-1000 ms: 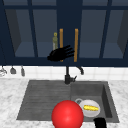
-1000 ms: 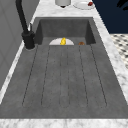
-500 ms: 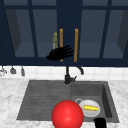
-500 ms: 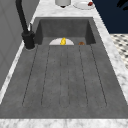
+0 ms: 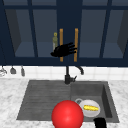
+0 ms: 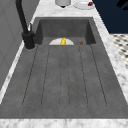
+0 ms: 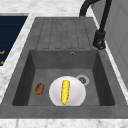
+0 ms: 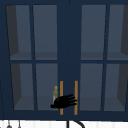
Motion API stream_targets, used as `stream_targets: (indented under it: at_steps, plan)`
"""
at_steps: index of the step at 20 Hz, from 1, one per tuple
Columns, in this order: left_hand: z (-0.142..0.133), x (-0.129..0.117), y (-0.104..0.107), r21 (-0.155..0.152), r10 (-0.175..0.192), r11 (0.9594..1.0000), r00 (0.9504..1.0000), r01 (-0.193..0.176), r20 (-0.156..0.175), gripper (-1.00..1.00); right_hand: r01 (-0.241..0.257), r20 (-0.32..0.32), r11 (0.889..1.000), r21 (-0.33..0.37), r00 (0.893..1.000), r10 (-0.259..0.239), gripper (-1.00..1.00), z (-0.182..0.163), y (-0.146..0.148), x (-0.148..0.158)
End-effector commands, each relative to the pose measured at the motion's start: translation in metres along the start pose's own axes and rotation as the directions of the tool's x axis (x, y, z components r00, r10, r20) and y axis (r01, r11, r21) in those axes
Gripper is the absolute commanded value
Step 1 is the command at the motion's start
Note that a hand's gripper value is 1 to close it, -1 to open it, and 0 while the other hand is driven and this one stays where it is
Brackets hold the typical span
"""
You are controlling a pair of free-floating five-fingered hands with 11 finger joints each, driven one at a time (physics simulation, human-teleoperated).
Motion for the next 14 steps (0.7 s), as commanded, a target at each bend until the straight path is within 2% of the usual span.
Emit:
stream_targets:
  at_steps: [1, 3, 4, 6, 7, 8, 9, 10, 11, 12, 13, 14]
  plan:
    - [0.002, -0.020, -0.028, -0.021, 0.033, 0.9993, 0.9985, -0.032, 0.045, -1.00, 0.000, 0.000, 1.000, 0.000, 1.000, 0.000, 0.00, 0.000, 0.000, 0.000]
    - [0.002, -0.018, -0.036, -0.063, -0.008, 0.9980, 0.9989, 0.011, 0.047, -1.00, 0.000, 0.000, 1.000, 0.000, 1.000, 0.000, 0.00, 0.000, 0.000, 0.000]
    - [-0.001, -0.015, -0.038, -0.085, -0.049, 0.9948, 0.9962, 0.055, 0.071, -1.00, 0.000, 0.000, 1.000, 0.000, 1.000, 0.000, 0.00, 0.000, 0.000, 0.000]
    - [-0.010, -0.007, -0.040, -0.132, -0.116, 0.9825, 0.9861, 0.131, 0.118, -1.00, 0.000, 0.000, 1.000, 0.000, 1.000, 0.000, 0.00, 0.000, 0.000, 0.000]
    - [-0.011, -0.005, -0.042, -0.142, -0.144, 0.9767, 0.9818, 0.161, 0.124, -1.00, 0.000, 0.000, 1.000, 0.000, 1.000, 0.000, 0.00, 0.000, 0.000, 0.000]
    - [-0.015, 0.000, -0.045, -0.140, -0.172, 0.9722, 0.9779, 0.188, 0.119, -1.00, 0.000, 0.000, 1.000, 0.000, 1.000, 0.000, 0.00, 0.000, 0.000, 0.000]
    - [-0.018, 0.006, -0.049, -0.136, -0.199, 0.9677, 0.9746, 0.212, 0.102, -1.00, 0.000, 0.000, 1.000, 0.000, 1.000, 0.000, 0.00, 0.000, 0.000, 0.000]
    - [-0.021, 0.016, -0.052, -0.122, -0.203, 0.9695, 0.9757, 0.212, 0.081, -1.00, 0.000, 0.000, 1.000, 0.000, 1.000, 0.000, 0.00, 0.000, 0.000, 0.000]
    - [-0.021, 0.019, -0.055, -0.115, -0.195, 0.9725, 0.9780, 0.202, 0.075, -1.00, 0.000, 0.000, 1.000, 0.000, 1.000, 0.000, 0.00, 0.000, 0.000, 0.000]
    - [-0.022, 0.024, -0.058, -0.108, -0.170, 0.9784, 0.9831, 0.177, 0.068, -1.00, 0.000, 0.000, 1.000, 0.000, 1.000, 0.000, 0.00, 0.000, 0.000, 0.000]
    - [-0.026, 0.031, -0.060, -0.103, -0.151, 0.9823, 0.9869, 0.156, 0.055, -1.00, 0.000, 0.000, 1.000, 0.000, 1.000, 0.000, 0.00, 0.000, 0.000, 0.000]
    - [-0.026, 0.035, -0.064, -0.088, -0.147, 0.9845, 0.9875, 0.151, 0.059, -1.00, 0.000, 0.000, 1.000, 0.000, 1.000, 0.000, 0.00, 0.000, 0.000, 0.000]
